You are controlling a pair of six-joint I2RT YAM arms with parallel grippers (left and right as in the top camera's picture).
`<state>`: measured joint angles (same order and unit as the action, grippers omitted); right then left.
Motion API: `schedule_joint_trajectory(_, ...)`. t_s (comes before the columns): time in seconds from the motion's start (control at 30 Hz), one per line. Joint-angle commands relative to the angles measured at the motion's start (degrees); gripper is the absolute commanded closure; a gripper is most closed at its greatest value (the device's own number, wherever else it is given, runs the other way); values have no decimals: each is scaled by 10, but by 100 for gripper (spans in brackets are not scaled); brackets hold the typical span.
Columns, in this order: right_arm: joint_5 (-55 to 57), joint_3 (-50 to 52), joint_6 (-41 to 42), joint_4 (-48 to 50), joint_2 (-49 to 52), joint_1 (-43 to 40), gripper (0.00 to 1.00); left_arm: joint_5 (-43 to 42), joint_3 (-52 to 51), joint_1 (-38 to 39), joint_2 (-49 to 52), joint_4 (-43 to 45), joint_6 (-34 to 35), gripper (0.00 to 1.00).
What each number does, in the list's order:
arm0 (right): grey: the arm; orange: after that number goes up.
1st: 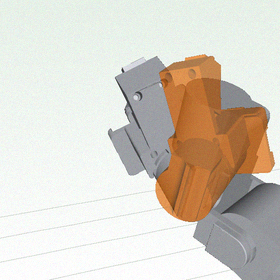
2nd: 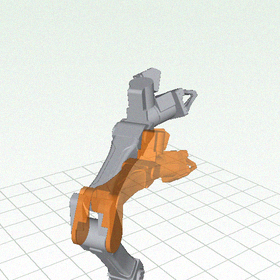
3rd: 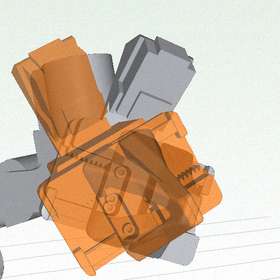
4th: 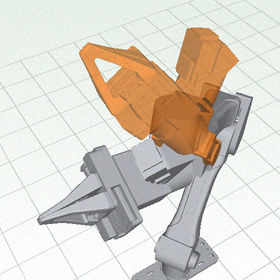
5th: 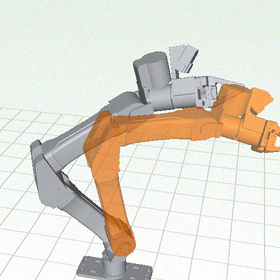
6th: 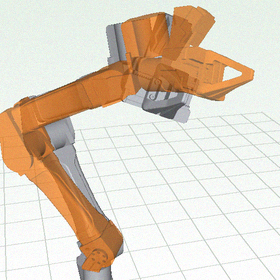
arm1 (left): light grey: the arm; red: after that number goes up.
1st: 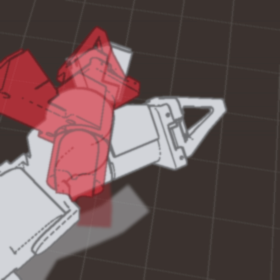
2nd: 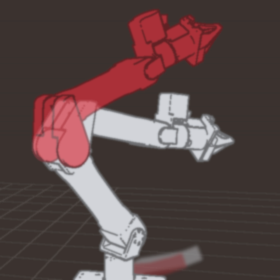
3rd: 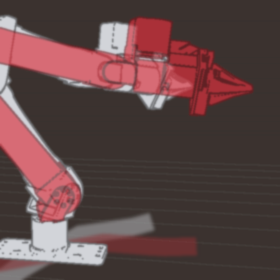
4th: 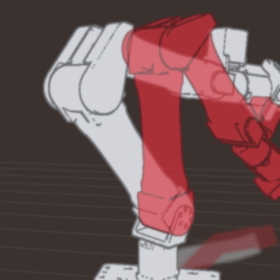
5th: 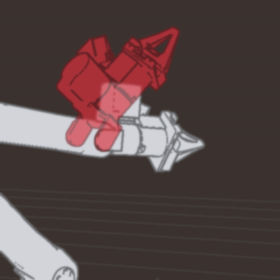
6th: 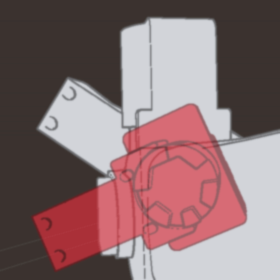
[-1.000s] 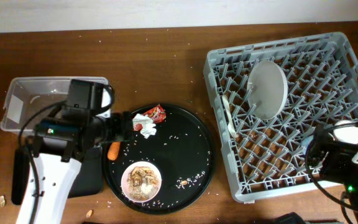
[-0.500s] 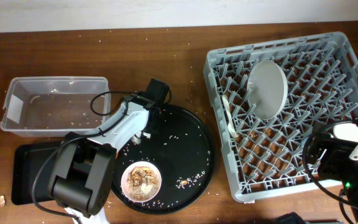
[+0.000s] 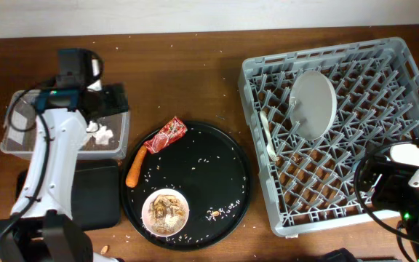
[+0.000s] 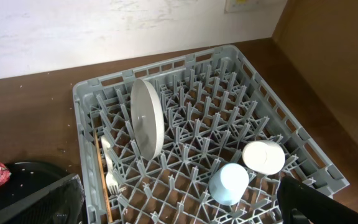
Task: Sort waste into correct bins and load items into the dishwasher rack
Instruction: 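Grasp the red wrapper with the left gripper and drop it in the clear bin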
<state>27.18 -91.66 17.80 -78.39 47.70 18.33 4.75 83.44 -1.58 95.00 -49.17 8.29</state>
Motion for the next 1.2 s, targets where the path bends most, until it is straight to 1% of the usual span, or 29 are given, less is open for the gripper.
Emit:
schedule_joint_trajectory(0.0, 9, 0, 3, 1, 1, -4, 1, -24, 1, 85, 10, -28, -82, 10)
schedule_joint_trajectory(0.03, 9, 0, 3, 1, 1, -4, 1, -18, -19, 141, 45, -23, -106, 21)
schedule_joint_trajectory(0.07, 9, 0, 3, 2, 1, -4, 1, -2, -32, 179, 90, -16, -114, 32)
schedule_joint_trajectory(0.1, 9, 0, 3, 2, 1, -4, 1, 2, -32, 194, 128, -12, -114, 37)
schedule_joint_trajectory(0.17, 9, 0, 3, 1, 1, -4, 1, 0, -32, 205, 193, 3, -132, 37)
schedule_joint_trajectory(0.23, 9, 0, 3, 2, 1, -4, 1, 1, -32, 207, 235, 20, -131, 47)
schedule_joint_trajectory(0.27, 9, 0, 3, 2, 1, -4, 1, 2, -32, 207, 238, 31, -131, 50)
schedule_joint_trajectory(0.3, 9, 0, 3, 1, 1, -4, 1, 0, -32, 207, 238, 36, -131, 62)
schedule_joint_trajectory(0.33, 9, 0, 3, 2, 1, -4, 1, -13, -33, 207, 239, 36, -131, 77)
schedule_joint_trajectory(0.37, 9, 0, 3, 1, 1, -4, 1, -25, -33, 207, 239, 36, -131, 97)
schedule_joint_trajectory(0.4, 9, 0, 3, 2, 1, -4, 1, -40, -33, 209, 238, 33, -131, 100)
schedule_joint_trajectory(0.47, 9, 0, 3, 2, 1, -4, 1, -40, -28, 212, 205, 6, -120, 100)
schedule_joint_trajectory(0.57, 9, 0, 3, 1, 1, -4, 1, -35, -26, 210, 89, -30, -111, 100)
schedule_joint_trajectory(0.63, 9, 0, 3, 1, 1, -4, 1, -33, -26, 185, 15, -33, -94, 100)
schedule_joint_trajectory(0.67, 9, 0, 3, 1, 1, -4, 1, -4, -26, 150, -19, -27, -80, 100)
schedule_joint_trajectory(0.7, 9, 0, 3, 1, 1, -4, 1, 33, -27, 100, -24, -4, -75, 100)
schedule_joint_trajectory(0.77, 9, 0, 3, 1, 1, -4, 2, 30, -28, 16, -3, 52, -65, 100)
schedule_joint_trajectory(0.8, 9, 0, 3, 2, 1, -4, 1, 30, -28, -5, -1, 60, -65, 100)
schedule_joint_trajectory(0.83, 9, 0, 3, 2, 1, -4, 1, 7, -26, -16, -3, 56, -63, 0)
schedule_joint_trajectory(0.87, 9, 0, 3, 1, 1, -4, 1, -31, -21, -13, -7, 24, -64, 0)
schedule_joint_trajectory(0.9, 9, 0, 3, 1, 1, -4, 1, -36, -19, -3, -14, 4, -64, 0)
schedule_joint_trajectory(0.93, 9, 0, 3, 1, 1, -4, 1, -36, -16, 35, -34, -30, -66, 2)
schedule_joint_trajectory(0.97, 9, 0, 3, 1, 1, -4, 1, -39, -16, 68, -48, -55, -66, 8)
schedule_joint_trajectory(1.0, 9, 0, 3, 1, 1, -4, 1, -39, -17, 111, -53, -100, -66, 19)
schedule_joint_trajectory(1.03, 9, 0, 3, 1, 1, -4, 1, -23, -28, 147, -49, -133, -64, 21)
schedule_joint_trajectory(1.07, 9, 0, 3, 1, 1, -4, 1, 26, -75, 185, -46, -145, -17, 23)
schedule_joint_trajectory(1.1, 9, 0, 3, 2, 1, -4, 1, 61, -129, 198, -45, -133, 41, 22)
schedule_joint_trajectory(1.17, 9, 0, 3, 2, 1, -4, 1, 62, -207, 193, -45, -63, 43, 23)
